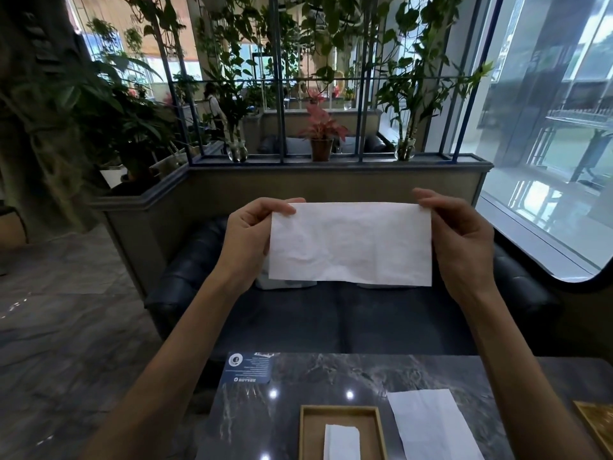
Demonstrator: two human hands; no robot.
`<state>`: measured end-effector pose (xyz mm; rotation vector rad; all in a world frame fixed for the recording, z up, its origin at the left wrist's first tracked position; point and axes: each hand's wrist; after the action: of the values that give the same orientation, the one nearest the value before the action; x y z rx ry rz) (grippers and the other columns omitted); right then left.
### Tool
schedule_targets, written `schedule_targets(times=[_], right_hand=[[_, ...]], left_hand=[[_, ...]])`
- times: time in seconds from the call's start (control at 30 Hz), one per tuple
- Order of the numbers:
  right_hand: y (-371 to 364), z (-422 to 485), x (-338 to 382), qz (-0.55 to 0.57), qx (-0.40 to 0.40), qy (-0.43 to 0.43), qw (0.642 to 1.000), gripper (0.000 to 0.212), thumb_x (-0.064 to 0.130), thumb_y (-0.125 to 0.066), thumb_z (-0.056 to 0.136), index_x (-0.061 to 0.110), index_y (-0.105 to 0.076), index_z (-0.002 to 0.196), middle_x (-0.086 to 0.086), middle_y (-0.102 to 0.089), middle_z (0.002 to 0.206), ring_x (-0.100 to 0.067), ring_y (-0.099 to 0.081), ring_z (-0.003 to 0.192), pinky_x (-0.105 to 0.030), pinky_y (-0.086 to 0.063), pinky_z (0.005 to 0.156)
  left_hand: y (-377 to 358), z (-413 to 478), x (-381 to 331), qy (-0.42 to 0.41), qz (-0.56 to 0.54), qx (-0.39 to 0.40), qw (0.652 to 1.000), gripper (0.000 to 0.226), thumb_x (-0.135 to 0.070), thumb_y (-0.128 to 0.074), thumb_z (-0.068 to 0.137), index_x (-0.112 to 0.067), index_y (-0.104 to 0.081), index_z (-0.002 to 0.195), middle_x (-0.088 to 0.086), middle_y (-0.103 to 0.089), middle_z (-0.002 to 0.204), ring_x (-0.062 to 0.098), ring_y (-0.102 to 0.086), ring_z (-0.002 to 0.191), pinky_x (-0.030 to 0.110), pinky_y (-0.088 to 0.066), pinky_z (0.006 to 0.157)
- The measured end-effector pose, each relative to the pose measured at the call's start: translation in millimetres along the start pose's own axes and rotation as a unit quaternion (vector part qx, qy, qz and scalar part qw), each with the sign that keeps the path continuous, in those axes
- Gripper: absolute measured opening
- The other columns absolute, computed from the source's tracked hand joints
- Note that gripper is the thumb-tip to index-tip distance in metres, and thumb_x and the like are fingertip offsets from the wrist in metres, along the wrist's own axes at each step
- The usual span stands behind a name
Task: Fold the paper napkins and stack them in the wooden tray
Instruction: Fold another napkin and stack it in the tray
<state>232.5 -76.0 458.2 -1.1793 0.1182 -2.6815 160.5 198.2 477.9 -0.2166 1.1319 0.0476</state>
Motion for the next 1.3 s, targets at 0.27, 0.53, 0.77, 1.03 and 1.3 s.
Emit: schedule_targets(times=[0.27, 0.53, 0.77, 1.03, 1.3], right_hand=[[-6, -1, 12, 0.004, 0.030, -0.036, 0.999, 0.039, -0.001, -0.060, 0.094, 0.031, -0.078, 0.083, 0.008, -0.076, 0.090, -0.010, -0.071, 0.088, -0.022, -0.056, 0.076], [-6, -1, 17, -0.029, 0.047, -0.069, 0.996, 0.019, 0.003, -0.059, 0.096, 0.017, -0.072, 0.094, 0.004, -0.077, 0.092, -0.012, -0.072, 0.091, -0.025, -0.058, 0.076], [-6, -1, 17, -0.039, 0.053, -0.091, 0.994, 0.020, 0.005, -0.056, 0.098, 0.017, -0.071, 0.092, 0.006, -0.075, 0.090, -0.010, -0.071, 0.090, -0.023, -0.057, 0.075], [-3, 3, 15, -0.033, 0.068, -0.121, 0.990, 0.034, -0.005, -0.048, 0.097, 0.014, -0.075, 0.096, -0.002, -0.073, 0.098, -0.012, -0.067, 0.093, -0.022, -0.053, 0.079], [-13, 8, 25, -0.153, 0.076, -0.067, 0.983, 0.017, 0.009, -0.066, 0.093, 0.018, -0.073, 0.105, 0.010, -0.072, 0.098, 0.000, -0.066, 0.091, -0.019, -0.053, 0.080]], left_hand=[[6, 1, -3, 0.000, 0.016, -0.020, 1.000, 0.023, 0.000, -0.050, 0.098, -0.011, -0.069, 0.093, -0.001, -0.075, 0.113, 0.019, -0.069, 0.108, 0.040, -0.058, 0.089], [10, 1, -6, -0.013, 0.062, -0.036, 0.997, 0.021, -0.004, -0.049, 0.100, -0.006, -0.066, 0.112, -0.013, -0.076, 0.097, 0.004, -0.070, 0.088, 0.025, -0.058, 0.073], [11, 0, -4, -0.003, 0.068, -0.053, 0.996, 0.022, -0.008, -0.050, 0.101, -0.013, -0.070, 0.108, -0.006, -0.076, 0.090, 0.012, -0.070, 0.081, 0.024, -0.056, 0.063], [10, 2, -6, 0.012, 0.134, -0.047, 0.990, 0.032, -0.005, -0.042, 0.102, -0.009, -0.073, 0.104, -0.004, -0.067, 0.101, 0.004, -0.063, 0.076, 0.019, -0.051, 0.061], [8, 1, 0, 0.047, 0.152, -0.046, 0.986, 0.027, -0.013, -0.044, 0.099, -0.017, -0.066, 0.115, 0.004, -0.065, 0.121, 0.022, -0.064, 0.113, 0.046, -0.052, 0.100]])
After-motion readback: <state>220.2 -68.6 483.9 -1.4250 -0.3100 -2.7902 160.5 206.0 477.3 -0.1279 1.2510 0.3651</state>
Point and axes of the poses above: each hand's wrist, its own z-axis towards the middle knuckle, its own y-axis out of the back of the hand, x = y × z
